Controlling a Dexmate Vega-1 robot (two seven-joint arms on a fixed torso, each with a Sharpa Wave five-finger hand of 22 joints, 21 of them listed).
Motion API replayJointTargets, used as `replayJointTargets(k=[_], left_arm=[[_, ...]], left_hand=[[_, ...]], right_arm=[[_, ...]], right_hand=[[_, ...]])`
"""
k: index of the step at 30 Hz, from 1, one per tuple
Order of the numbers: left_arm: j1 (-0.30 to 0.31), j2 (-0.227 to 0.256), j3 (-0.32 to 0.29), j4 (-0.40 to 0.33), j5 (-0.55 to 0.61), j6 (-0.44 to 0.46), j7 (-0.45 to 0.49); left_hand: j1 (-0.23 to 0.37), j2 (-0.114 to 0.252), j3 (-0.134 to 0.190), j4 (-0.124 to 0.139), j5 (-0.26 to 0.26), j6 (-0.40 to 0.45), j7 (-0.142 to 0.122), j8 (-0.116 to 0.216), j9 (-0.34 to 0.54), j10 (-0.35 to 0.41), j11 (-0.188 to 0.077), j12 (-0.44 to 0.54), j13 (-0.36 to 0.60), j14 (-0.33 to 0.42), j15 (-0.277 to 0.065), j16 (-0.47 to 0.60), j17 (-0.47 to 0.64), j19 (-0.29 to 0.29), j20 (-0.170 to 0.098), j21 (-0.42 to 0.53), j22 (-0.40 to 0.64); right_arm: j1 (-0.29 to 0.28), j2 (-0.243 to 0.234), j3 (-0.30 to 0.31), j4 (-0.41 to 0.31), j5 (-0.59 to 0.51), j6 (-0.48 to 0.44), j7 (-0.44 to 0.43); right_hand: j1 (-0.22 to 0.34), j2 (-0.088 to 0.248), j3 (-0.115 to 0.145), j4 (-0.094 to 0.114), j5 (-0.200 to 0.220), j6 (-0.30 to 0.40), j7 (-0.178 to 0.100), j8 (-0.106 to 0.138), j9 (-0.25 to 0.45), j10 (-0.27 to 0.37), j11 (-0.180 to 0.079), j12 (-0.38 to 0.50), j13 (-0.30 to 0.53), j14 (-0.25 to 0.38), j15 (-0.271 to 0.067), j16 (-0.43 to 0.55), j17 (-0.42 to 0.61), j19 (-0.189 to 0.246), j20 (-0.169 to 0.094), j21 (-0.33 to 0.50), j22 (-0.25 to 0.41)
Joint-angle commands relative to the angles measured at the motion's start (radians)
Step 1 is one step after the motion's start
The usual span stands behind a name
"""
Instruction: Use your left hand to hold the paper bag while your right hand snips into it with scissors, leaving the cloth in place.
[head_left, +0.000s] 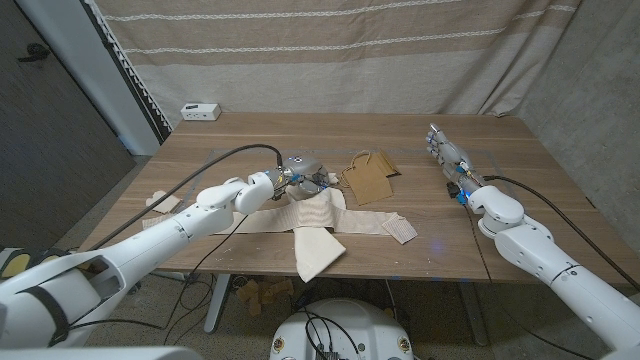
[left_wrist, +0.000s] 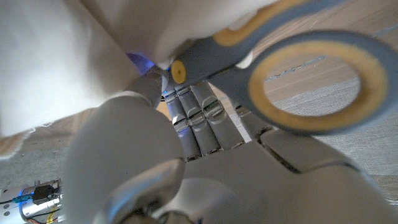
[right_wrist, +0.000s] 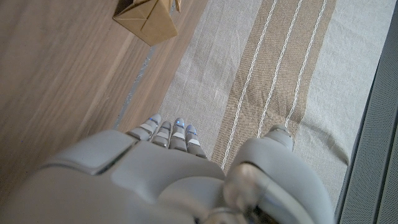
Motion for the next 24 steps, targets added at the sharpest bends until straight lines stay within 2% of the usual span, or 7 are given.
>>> replayJointTargets(k=[1, 2, 5, 8, 17, 24], left_arm=[[0.045, 0.017, -0.063, -0.067, -0.085, 0.057, 0.093], [0.048, 0.019, -0.065, -0.071, -0.083, 0.061, 0.097], [0.057, 0.024, -0.074, -0.075, -0.085, 0.066, 0.114], [0.065, 0.027, -0.083, -0.076, -0.084, 0.068, 0.143], [0.089, 0.022, -0.126, -0.08, -0.15, 0.07, 0.188], [0.105, 0.019, -0.15, -0.09, -0.207, 0.073, 0.19]], left_hand=[[-0.006, 0.025, 0.029, 0.036, 0.007, -0.005, -0.016, -0.007, 0.011, 0.048, -0.061, 0.003, 0.018, 0.062, -0.016, 0.003, 0.054, -0.017, -0.126, 0.01, 0.007], [-0.019, 0.035, 0.028, 0.042, 0.008, -0.022, -0.029, -0.018, 0.015, 0.044, -0.061, 0.01, 0.028, 0.057, -0.017, 0.002, 0.058, -0.028, -0.126, 0.015, 0.01], [-0.053, 0.055, 0.023, 0.059, 0.011, -0.025, -0.031, -0.025, 0.033, 0.025, -0.063, 0.027, 0.058, 0.037, -0.018, -0.01, 0.066, -0.053, -0.125, 0.029, 0.017], [-0.057, 0.058, 0.024, 0.059, 0.012, -0.028, -0.037, -0.028, 0.037, 0.017, -0.064, 0.03, 0.066, 0.028, -0.017, -0.015, 0.067, -0.058, -0.125, 0.033, 0.019], [-0.055, 0.046, 0.026, 0.036, 0.011, 0.01, -0.033, -0.018, 0.046, 0.029, -0.062, 0.057, 0.093, 0.016, -0.017, -0.033, 0.066, -0.068, -0.128, 0.05, 0.024], [-0.054, 0.046, 0.028, 0.028, 0.01, 0.019, -0.03, -0.017, 0.049, 0.029, -0.062, 0.061, 0.097, 0.014, -0.017, -0.04, 0.064, -0.065, -0.128, 0.061, 0.026]], right_arm=[[-0.004, -0.01, 0.001, -0.002, 0.006, -0.003, 0.017], [-0.003, -0.01, -0.001, -0.003, 0.007, -0.007, 0.017], [0.0, -0.006, -0.004, -0.001, 0.009, -0.009, 0.018], [0.001, -0.006, -0.006, 0.001, 0.007, -0.006, 0.021], [0.0, -0.009, -0.002, -0.002, 0.01, -0.006, 0.022], [0.002, -0.009, -0.001, 0.0, 0.013, -0.006, 0.024]], right_hand=[[0.008, 0.006, 0.005, 0.003, 0.003, 0.0, 0.0, 0.005, 0.005, 0.001, -0.005, 0.007, 0.002, 0.001, -0.006, 0.001, 0.002, 0.0, 0.01, 0.006, 0.002], [0.009, 0.006, 0.006, 0.003, 0.003, 0.0, 0.0, 0.005, 0.005, 0.001, -0.005, 0.007, 0.002, 0.001, -0.007, 0.001, 0.002, 0.001, 0.01, 0.006, 0.002], [0.01, 0.007, 0.006, 0.003, 0.003, 0.0, -0.001, 0.005, 0.005, 0.002, -0.006, 0.008, 0.002, 0.002, -0.007, 0.001, 0.002, 0.003, 0.011, 0.007, 0.002], [0.01, 0.008, 0.007, 0.002, 0.003, 0.0, 0.0, 0.005, 0.005, 0.002, -0.004, 0.008, 0.002, 0.002, -0.006, 0.001, 0.002, 0.004, 0.012, 0.007, 0.002], [0.012, 0.009, 0.008, 0.002, 0.003, 0.0, 0.002, 0.005, 0.005, 0.005, -0.006, 0.009, 0.002, 0.004, -0.006, 0.001, 0.002, 0.008, 0.012, 0.008, 0.002], [0.013, 0.009, 0.008, 0.002, 0.002, 0.0, 0.002, 0.005, 0.004, 0.007, -0.006, 0.009, 0.002, 0.006, -0.007, 0.002, 0.002, 0.011, 0.013, 0.009, 0.002]])
